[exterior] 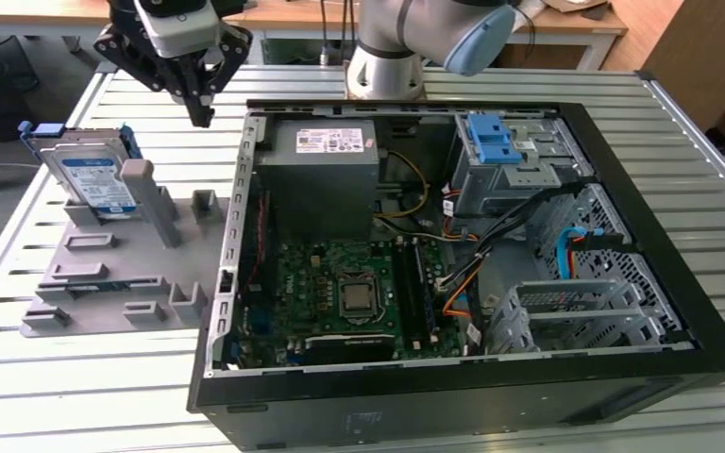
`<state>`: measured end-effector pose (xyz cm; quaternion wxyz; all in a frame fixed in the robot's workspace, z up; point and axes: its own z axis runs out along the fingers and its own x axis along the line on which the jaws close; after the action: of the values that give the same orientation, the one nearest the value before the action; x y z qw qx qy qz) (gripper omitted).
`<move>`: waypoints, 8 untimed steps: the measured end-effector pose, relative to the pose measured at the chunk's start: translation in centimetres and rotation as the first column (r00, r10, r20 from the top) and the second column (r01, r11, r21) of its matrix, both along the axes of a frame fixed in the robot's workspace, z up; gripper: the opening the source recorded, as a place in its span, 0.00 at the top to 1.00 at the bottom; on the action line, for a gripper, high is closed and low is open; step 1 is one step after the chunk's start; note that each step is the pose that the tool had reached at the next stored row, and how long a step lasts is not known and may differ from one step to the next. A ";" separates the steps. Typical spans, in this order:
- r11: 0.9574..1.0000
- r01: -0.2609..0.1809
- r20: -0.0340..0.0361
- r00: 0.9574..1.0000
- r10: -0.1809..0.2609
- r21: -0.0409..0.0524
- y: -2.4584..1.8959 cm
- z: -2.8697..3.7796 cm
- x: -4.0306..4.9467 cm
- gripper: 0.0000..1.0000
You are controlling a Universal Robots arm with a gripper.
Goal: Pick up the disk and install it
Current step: 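Reach for the disk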
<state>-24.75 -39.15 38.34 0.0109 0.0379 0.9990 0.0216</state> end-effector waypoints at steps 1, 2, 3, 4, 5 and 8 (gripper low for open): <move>1.000 0.000 0.000 1.000 0.000 0.000 0.00 0.00 -0.04 0.89; 1.000 0.000 0.000 1.000 0.000 0.000 0.00 -0.01 -0.09 0.89; 1.000 0.000 0.000 1.000 0.000 0.000 0.00 -0.02 -0.14 0.89; 1.000 0.000 0.000 1.000 0.000 0.000 0.00 -0.02 -0.19 0.89; 1.000 0.000 0.000 1.000 0.000 0.000 0.00 -0.03 -0.24 0.89; 1.000 0.000 0.000 1.000 0.000 0.000 0.00 -0.06 -0.42 0.89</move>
<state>-25.17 -39.15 38.28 0.0108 0.0379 0.9990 0.0217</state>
